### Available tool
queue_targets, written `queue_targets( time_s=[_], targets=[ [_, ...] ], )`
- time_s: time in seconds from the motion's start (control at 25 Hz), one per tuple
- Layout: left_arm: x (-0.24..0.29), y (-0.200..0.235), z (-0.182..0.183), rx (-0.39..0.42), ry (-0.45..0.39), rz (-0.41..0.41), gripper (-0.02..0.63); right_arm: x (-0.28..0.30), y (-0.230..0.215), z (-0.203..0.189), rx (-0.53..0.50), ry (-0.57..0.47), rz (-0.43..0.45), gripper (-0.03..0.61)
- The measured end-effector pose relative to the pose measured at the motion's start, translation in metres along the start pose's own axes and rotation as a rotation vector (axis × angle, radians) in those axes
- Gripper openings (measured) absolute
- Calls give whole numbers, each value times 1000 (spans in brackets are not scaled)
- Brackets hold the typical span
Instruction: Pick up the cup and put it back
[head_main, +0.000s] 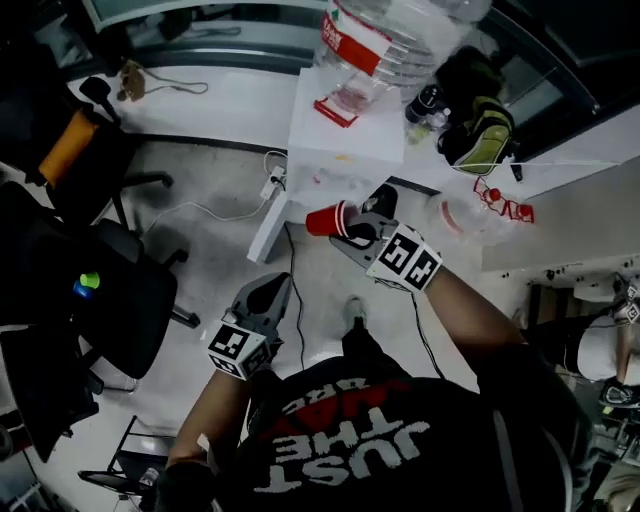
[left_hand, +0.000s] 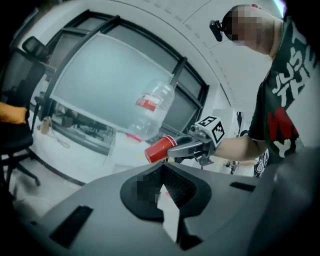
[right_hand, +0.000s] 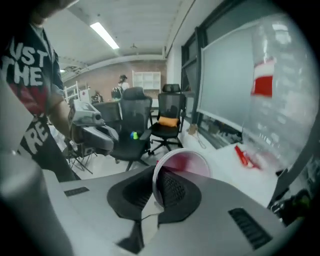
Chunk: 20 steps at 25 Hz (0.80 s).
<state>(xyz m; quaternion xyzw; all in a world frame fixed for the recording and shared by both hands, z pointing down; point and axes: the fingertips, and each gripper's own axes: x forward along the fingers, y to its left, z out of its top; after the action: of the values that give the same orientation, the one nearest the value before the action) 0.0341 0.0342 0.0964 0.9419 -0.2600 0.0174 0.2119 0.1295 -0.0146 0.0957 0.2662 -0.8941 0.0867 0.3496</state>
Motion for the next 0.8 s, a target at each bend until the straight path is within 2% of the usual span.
queue_targets(
  time_s=[0.16, 0.36, 0.48, 0.6, 0.8],
  targets=[
    [-15, -44, 111, 88, -112, -29, 2, -96, 20, 98, -97, -136, -39, 43],
    [-33, -88, 201, 215, -190, -74, 2, -177, 46, 171, -215, -252, -100, 43],
    [-42, -102, 238, 265, -229, -85, 2, -206, 54, 192, -231, -309, -121, 43],
    [-47, -114, 269, 274, -276, -84, 2, -226, 56, 203, -250, -342, -145, 43],
    [-43, -134, 290, 311, -296, -120, 2, -248, 56, 213, -285, -361, -172, 44]
  ],
)
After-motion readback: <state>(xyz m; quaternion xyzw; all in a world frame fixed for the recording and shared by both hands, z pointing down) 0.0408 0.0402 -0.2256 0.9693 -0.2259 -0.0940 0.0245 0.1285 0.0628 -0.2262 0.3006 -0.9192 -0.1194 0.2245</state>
